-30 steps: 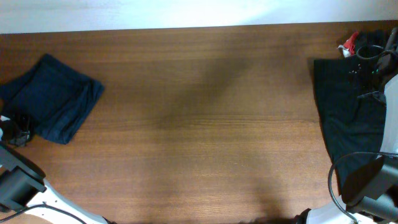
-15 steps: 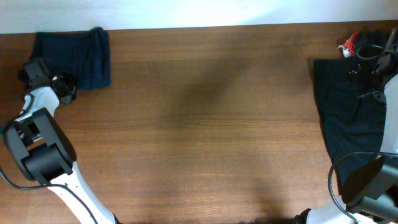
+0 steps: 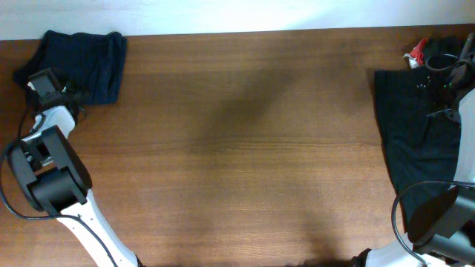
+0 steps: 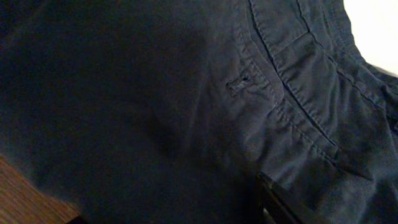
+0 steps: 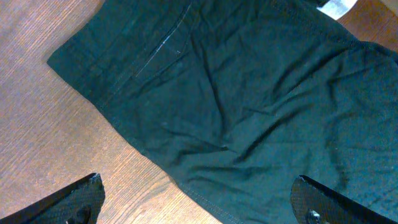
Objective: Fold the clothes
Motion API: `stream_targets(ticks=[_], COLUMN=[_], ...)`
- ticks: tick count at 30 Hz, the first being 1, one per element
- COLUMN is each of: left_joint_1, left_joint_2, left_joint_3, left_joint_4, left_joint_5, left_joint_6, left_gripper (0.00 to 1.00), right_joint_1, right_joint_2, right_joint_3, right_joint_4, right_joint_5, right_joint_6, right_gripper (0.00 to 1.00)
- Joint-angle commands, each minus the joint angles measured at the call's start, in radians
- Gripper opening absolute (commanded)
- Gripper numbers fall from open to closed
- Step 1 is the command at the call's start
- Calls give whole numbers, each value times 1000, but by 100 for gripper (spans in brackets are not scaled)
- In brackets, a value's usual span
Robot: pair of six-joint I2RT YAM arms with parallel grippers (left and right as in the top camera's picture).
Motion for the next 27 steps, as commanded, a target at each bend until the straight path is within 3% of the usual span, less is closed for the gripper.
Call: stream_targets(ticks=[1,3,5,6,8,9,17,22,25,27], left_joint_1=[-10,-5,-8,-12,-11,-11,-13,-151,-173,-173], left_joint_2=[82,65,16,-58,-160,-229,-829,-1303,-1468,-1518], left_joint_3=[11,82,141,149,149,149,148,-55,-98,-98], left_joint_4=[-110,-268,-407,-454,-534,-599,-1371,-1464,-1666,-1667], left_joint_5=[68,66,-26,-78,-122,-122,-85,44,113,113], left_joint_6=[13,13,13,13,13,13,13,68,68,69], left_gripper=[60,69,73,87,87,94,95,96,99,99], right_joint_1=[-2,-2,-2,-2,-2,-2,-2,-2,-2,-2], right_joint_2=[-9,-9,-9,-9,-9,-9,-9,-9,-9,-9], right_joint_3=[11,11,11,11,11,11,11,11,11,11], right_joint_4=[-1,-1,-1,-1,-1,-1,-1,-1,-1,-1], right_joint_5=[16,16,16,16,16,16,16,16,16,16], right_joint_6=[-2,-2,-2,-2,-2,-2,-2,-2,-2,-2], right_gripper=[99,99,99,99,99,99,99,99,99,99])
